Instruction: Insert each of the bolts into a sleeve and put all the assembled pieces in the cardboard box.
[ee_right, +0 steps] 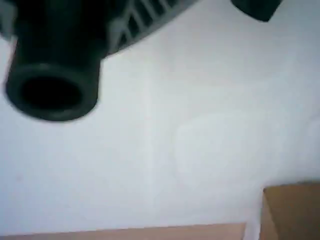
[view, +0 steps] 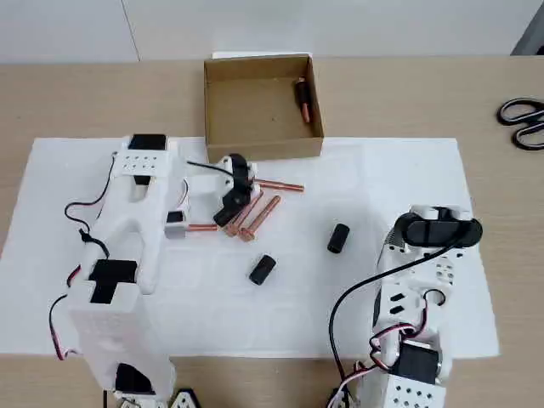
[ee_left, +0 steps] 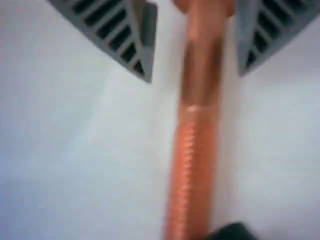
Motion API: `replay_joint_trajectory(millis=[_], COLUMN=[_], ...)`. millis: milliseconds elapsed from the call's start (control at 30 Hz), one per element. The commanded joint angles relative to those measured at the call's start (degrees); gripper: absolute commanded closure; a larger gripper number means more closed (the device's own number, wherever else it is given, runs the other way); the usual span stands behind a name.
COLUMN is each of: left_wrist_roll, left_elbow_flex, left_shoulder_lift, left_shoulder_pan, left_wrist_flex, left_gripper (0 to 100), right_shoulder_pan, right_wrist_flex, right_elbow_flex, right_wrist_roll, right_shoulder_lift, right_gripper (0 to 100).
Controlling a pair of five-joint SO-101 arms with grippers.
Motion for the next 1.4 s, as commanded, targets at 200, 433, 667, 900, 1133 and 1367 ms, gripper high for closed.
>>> replay_joint_trajectory(millis=[200, 433, 667, 900, 1133, 1367], left_wrist_roll=[5.71, 27.87, 75.69, 114.55, 134.59, 142.24], left_elbow_flex=[-18.42, -18.15, -18.42, -18.24, -17.10, -14.02], left_shoulder_lift=[-0.97, -7.12, -7.21, -7.12, -7.12, -4.31], left_shoulder_pan=[6.42, 12.75, 15.03, 10.73, 7.56, 4.75], left_wrist_flex=[14.24, 14.33, 13.01, 13.19, 13.45, 13.54], left_gripper=[89, 89, 89, 89, 89, 89], right_shoulder_pan=[-0.04, -0.04, -0.04, -0.04, -0.04, -0.04], right_wrist_flex=[0.13, 0.04, 0.04, 0.04, 0.04, 0.04], right_elbow_flex=[0.35, 0.35, 0.35, 0.35, 0.35, 0.35], right_wrist_roll=[0.09, 0.09, 0.00, 0.00, 0.00, 0.00], right_shoulder_lift=[-1.19, -1.19, -1.19, -1.19, -1.19, -1.19], right_gripper=[99.5, 99.5, 99.5, 99.5, 99.5, 99.5])
